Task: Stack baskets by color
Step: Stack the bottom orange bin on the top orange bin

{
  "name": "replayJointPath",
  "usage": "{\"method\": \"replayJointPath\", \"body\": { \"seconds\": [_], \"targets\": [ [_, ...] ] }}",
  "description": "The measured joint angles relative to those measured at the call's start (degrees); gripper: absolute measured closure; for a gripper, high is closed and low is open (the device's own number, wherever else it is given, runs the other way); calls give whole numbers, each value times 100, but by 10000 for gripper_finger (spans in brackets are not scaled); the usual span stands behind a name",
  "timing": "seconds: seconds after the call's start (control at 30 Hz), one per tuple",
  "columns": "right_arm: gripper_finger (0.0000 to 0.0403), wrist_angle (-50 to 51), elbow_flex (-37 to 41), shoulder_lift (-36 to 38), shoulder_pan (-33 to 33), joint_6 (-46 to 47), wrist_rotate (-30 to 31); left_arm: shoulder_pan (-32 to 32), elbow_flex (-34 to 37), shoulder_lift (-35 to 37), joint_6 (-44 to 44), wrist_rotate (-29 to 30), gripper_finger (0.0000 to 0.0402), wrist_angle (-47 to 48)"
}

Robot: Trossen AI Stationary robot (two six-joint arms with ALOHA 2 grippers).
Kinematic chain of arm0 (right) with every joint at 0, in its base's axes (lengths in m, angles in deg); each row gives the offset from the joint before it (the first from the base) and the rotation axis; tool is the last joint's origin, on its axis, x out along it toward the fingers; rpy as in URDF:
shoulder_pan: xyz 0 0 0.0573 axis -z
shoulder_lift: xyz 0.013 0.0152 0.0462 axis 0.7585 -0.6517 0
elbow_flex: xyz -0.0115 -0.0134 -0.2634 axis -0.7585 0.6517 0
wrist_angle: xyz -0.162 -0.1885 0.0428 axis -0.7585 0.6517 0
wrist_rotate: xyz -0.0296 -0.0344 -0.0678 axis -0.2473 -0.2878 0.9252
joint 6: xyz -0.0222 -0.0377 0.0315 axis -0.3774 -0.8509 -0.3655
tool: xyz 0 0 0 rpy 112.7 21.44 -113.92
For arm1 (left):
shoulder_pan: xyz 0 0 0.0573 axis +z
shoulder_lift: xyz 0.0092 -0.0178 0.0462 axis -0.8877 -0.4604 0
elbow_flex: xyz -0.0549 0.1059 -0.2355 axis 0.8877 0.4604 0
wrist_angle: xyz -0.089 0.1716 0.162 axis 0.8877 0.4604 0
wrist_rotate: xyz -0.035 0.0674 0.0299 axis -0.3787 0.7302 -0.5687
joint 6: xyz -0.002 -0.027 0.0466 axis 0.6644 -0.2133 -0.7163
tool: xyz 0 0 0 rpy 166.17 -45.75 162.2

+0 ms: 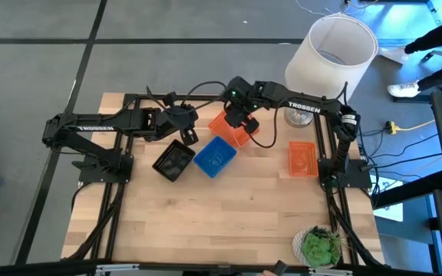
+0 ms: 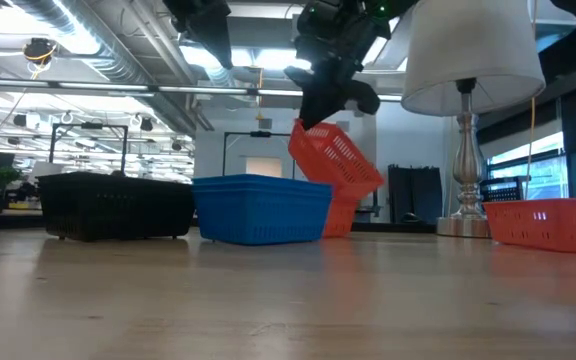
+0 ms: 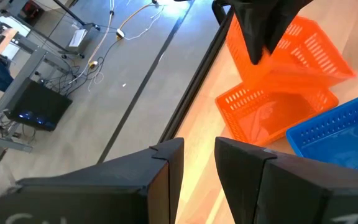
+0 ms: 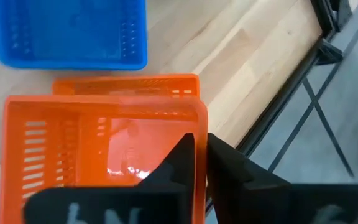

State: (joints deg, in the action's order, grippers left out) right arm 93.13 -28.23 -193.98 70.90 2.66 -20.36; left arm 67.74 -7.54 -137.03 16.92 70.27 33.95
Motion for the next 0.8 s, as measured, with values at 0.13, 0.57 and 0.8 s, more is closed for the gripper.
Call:
{"method": "replayJointPath", "body": {
  "seconds": [0.13, 0.57, 0.8],
  "targets": [
    [338, -207, 0, 0, 1, 331, -4, 0, 0, 0, -33, 0, 317, 0],
    [290, -252, 0, 0, 6, 390, -87, 0, 0, 0, -39, 0, 317, 0],
    [289, -448, 176, -84, 340, 2123, -85, -2, 0, 0, -38, 0, 317, 2]
  ]
}}
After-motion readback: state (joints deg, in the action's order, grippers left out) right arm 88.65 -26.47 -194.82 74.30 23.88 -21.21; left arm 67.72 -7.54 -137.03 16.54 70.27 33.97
